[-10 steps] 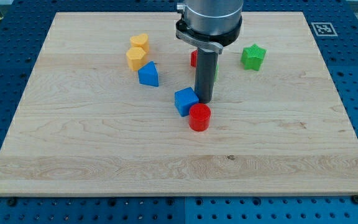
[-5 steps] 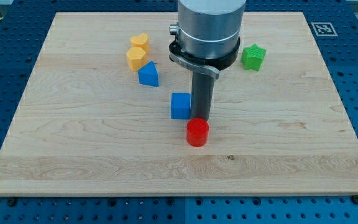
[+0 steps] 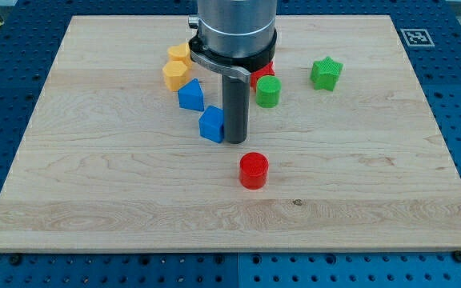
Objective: Push the blue cube below the triangle
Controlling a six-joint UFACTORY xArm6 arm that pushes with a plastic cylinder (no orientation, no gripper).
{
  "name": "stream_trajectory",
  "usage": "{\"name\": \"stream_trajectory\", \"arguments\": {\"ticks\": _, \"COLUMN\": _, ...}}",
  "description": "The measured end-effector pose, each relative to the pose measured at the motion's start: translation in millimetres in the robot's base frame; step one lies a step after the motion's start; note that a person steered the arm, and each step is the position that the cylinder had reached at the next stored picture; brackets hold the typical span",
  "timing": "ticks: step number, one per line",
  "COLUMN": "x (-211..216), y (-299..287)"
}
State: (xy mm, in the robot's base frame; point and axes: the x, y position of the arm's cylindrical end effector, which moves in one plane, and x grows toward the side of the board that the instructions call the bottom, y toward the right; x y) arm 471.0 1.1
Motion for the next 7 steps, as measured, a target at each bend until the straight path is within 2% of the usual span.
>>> {"name": "stream_trajectory", "arguments": {"ticks": 7, "x": 2.0, "y": -47.4}}
